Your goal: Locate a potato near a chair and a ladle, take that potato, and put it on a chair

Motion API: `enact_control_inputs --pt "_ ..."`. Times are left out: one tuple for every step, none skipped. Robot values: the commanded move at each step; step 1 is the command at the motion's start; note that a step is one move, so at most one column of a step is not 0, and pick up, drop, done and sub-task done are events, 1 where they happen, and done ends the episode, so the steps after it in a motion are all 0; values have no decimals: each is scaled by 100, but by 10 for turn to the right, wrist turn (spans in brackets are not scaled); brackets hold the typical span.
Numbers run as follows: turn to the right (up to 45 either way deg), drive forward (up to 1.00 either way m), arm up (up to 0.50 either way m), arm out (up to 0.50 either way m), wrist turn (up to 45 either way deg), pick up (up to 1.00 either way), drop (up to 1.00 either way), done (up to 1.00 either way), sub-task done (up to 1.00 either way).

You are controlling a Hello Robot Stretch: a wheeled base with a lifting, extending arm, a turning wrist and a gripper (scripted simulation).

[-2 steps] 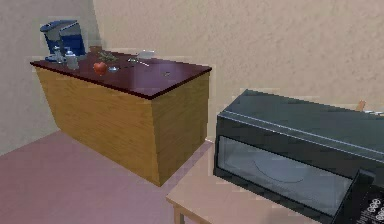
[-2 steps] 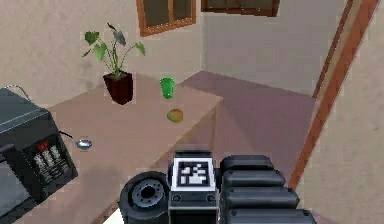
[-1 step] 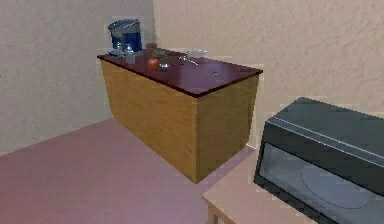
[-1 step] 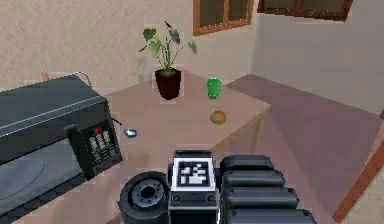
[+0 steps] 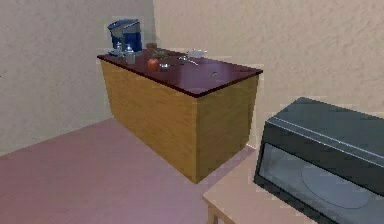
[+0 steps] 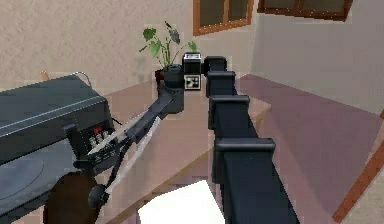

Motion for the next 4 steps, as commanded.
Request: enact_control_inputs --pt "0 0 0 0 450 0 0 0 0" --pt "0 0 0 0 450 0 0 0 0" --pt "0 0 0 0 360 0 0 0 0" --pt "0 0 -38 0 0 0 0 0 0"
